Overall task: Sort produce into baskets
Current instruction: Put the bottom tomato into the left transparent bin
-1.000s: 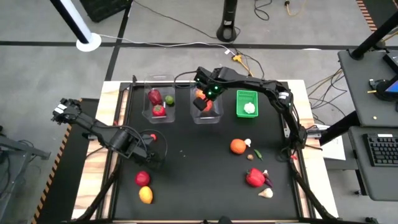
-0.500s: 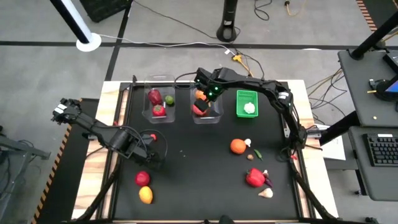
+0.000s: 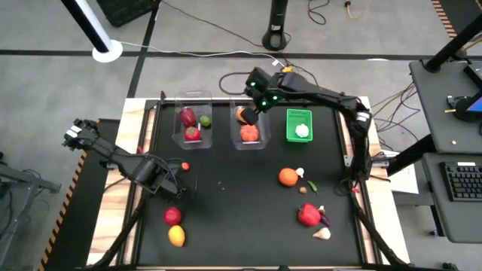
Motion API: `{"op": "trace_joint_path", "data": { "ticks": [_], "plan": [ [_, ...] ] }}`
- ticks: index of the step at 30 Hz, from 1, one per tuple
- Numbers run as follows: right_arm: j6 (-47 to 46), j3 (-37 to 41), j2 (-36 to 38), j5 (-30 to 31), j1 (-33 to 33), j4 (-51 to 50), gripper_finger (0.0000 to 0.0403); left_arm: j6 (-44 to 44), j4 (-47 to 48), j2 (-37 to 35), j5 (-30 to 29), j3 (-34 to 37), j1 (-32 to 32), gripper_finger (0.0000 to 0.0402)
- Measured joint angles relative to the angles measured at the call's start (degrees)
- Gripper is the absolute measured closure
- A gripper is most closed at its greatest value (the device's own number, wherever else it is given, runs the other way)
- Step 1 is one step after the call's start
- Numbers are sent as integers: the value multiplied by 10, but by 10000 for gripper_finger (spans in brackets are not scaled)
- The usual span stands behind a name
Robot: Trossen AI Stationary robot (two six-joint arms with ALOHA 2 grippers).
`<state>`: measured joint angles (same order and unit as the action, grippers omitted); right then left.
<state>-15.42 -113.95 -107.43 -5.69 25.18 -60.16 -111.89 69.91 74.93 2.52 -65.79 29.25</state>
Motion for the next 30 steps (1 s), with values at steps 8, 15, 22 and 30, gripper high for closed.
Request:
{"op": "trace_joint_path", "data": {
  "ticks": [8, 15, 22, 30],
  "plan": [
    [0, 1, 38, 3, -13, 9, 7, -21, 26, 51, 15, 8, 17, 110],
    [0, 4, 37, 3, -33, 6, 7, -33, 14, 97, 16, 15, 31, 64],
    [0, 13, 34, 3, -51, 3, 7, -87, -37, 106, 44, 63, 67, 63],
    [-5, 27, 34, 3, -60, 4, 7, -128, -96, 104, 42, 110, 97, 63]
  ]
}}
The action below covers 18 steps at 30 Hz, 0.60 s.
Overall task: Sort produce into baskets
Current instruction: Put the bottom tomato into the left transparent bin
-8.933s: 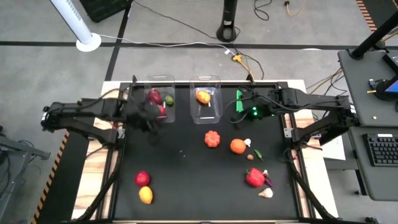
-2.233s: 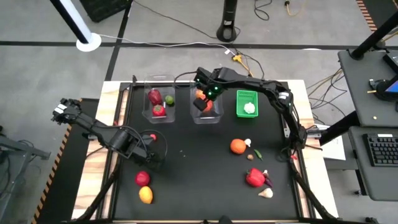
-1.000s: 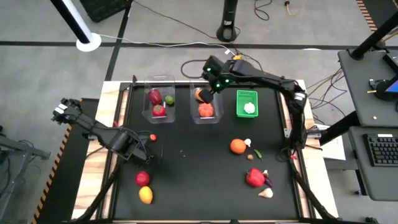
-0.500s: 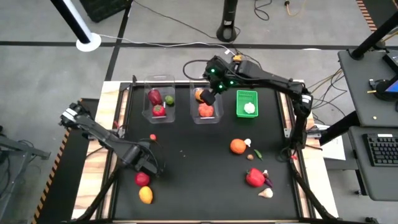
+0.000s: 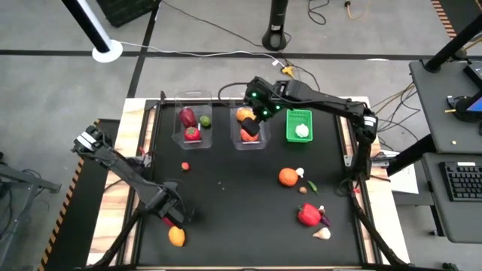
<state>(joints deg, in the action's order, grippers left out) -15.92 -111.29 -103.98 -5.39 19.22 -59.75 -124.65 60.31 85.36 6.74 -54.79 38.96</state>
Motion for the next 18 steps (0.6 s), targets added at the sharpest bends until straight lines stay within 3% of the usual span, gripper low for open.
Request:
{"op": "trace_joint_path", "data": {
  "ticks": [10, 18],
  "plan": [
    [-10, 28, 0, -1, -5, 0, 7, -10, -81, 4, -2, 45, 6, 66],
    [-10, 28, 0, -1, -5, 0, 7, 3, -104, 18, -3, 50, 7, 112]
  ]
}}
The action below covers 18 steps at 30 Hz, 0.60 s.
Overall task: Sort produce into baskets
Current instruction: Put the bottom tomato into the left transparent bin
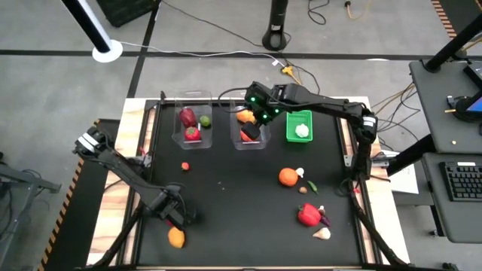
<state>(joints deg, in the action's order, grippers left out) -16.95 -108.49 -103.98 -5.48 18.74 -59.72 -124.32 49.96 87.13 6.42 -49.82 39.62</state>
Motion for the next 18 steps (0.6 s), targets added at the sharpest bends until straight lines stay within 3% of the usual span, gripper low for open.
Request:
{"op": "trace_joint_path", "data": {
  "ticks": [4, 11, 18],
  "plan": [
    [0, 0, 0, 0, 0, 0, 7, 11, 1, 1, -16, -8, 0, 133],
    [2, 0, 0, 0, 0, 0, 7, 52, 33, 1, -24, -39, -2, 137],
    [7, 0, 0, 0, 0, 0, 7, 112, 136, -13, -101, -113, -30, 137]
  ]
}}
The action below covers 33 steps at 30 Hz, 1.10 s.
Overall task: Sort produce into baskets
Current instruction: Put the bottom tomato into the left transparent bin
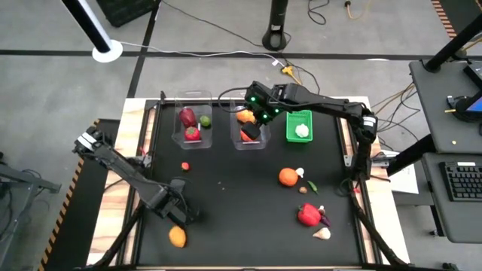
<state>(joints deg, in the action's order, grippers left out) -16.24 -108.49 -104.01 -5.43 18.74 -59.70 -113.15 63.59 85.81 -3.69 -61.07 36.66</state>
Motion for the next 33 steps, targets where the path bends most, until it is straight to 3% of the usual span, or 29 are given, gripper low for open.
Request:
{"op": "trace_joint_path", "data": {
  "ticks": [9, 15, 21, 33],
  "plan": [
    [67, 0, 0, -41, 0, -2, 7, 184, 86, -26, -155, -124, -95, 137],
    [83, 0, 0, -36, 0, -29, 7, 353, 86, -36, -207, -193, -189, 137],
    [103, 0, 5, -34, 0, -46, 7, 518, 85, -38, -206, -228, -306, 137],
    [109, -1, 62, 11, 23, -31, 7, 778, 39, -35, -59, -203, -618, 137]
  ]
}}
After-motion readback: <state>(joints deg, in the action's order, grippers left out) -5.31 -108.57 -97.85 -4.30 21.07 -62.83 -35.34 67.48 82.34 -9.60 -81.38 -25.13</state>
